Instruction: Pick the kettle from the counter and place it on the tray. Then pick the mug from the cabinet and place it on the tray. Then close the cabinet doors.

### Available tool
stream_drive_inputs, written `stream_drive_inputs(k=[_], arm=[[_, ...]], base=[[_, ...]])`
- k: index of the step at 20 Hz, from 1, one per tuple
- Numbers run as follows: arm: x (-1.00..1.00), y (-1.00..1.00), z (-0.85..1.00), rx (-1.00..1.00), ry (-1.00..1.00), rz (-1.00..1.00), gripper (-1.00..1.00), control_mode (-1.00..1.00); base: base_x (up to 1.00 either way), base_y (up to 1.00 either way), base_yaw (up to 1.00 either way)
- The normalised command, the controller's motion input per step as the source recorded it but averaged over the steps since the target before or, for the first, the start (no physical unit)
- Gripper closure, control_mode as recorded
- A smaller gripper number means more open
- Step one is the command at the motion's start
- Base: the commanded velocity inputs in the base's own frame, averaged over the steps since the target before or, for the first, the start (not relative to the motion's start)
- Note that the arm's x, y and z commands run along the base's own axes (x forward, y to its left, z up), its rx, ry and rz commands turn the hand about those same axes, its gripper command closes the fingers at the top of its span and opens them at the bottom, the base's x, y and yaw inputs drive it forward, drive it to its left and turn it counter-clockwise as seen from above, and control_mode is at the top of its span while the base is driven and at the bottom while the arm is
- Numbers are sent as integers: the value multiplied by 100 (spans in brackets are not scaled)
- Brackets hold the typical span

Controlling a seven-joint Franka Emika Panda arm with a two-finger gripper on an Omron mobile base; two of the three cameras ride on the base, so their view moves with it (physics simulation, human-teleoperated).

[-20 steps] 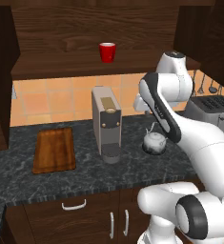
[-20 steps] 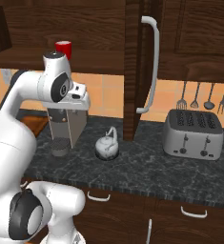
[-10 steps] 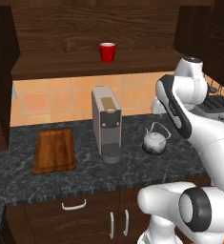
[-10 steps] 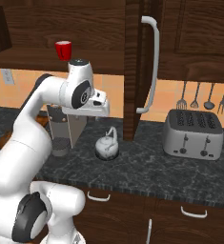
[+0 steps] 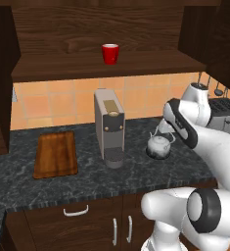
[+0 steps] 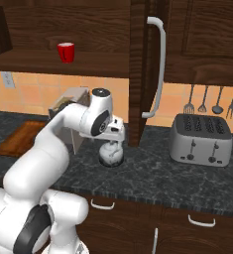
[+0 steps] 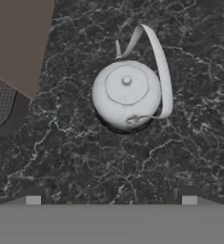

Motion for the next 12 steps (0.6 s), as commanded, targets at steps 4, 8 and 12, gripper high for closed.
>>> stream_drive_inputs(k=[4,8,12], arm=[[29,-33,-13,1,9,0,-100,-100],[28,0,-21,2,3,0,-100,-100],[58,-15,-30,16,3,0,-100,-100]], base=[[0,0,0],[0,0,0],[0,0,0]])
